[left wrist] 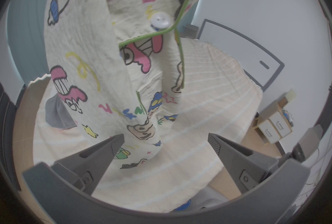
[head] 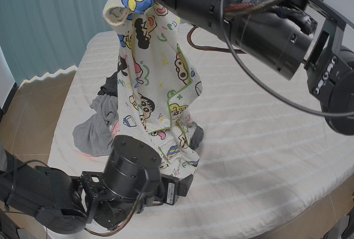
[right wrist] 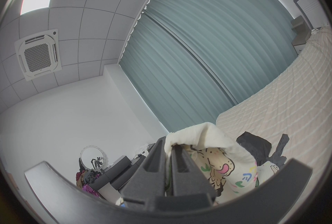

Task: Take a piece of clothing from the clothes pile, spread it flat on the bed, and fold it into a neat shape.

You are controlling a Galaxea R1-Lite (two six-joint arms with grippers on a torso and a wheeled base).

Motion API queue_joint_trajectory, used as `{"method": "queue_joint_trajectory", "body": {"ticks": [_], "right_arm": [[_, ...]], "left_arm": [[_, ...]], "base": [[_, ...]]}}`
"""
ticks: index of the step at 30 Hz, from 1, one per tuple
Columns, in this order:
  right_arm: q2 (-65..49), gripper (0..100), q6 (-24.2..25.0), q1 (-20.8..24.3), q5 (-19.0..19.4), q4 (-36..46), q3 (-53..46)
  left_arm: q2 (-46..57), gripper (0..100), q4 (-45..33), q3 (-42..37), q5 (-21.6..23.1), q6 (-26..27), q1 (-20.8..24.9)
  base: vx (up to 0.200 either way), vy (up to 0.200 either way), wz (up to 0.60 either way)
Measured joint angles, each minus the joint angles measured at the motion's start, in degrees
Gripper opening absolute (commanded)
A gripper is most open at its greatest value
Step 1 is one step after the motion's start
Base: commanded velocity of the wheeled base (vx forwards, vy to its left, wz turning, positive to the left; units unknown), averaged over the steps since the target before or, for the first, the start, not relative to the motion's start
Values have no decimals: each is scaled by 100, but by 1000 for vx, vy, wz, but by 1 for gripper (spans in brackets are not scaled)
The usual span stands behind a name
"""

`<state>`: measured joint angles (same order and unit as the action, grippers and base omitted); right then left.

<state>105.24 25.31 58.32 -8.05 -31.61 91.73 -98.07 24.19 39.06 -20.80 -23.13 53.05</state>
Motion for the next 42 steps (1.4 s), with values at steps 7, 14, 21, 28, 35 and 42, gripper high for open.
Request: {"method": "queue_joint_trajectory", "body": {"ticks": [7, 14, 21, 28, 35, 42], "right_arm": [[-34, 0, 4, 2, -54, -6, -11], [-87, 0, 6, 5, -99, -9, -22], [-119, 0, 20, 2, -104, -20, -37], [-179, 0, 37, 2, -101, -49, -124], [-216, 0, 41, -5, -99, -52, -152], [-229, 0, 50, -55, -93, -55, -160]], "left_arm": [[-482, 100, 68, 157, -912, -252, 91], [-969, 100, 91, 368, -1560, -577, 88], [-1276, 100, 94, 385, -2143, -539, 0], [-1410, 100, 222, 468, -2167, -561, -154], [-1491, 100, 603, 630, -2110, -552, -143], [-1543, 0, 613, 357, -2113, -558, -123]], "base": [[0, 0, 0], [0, 0, 0], [0, 0, 0], [0, 0, 0], [0, 0, 0], [0, 0, 0]]}}
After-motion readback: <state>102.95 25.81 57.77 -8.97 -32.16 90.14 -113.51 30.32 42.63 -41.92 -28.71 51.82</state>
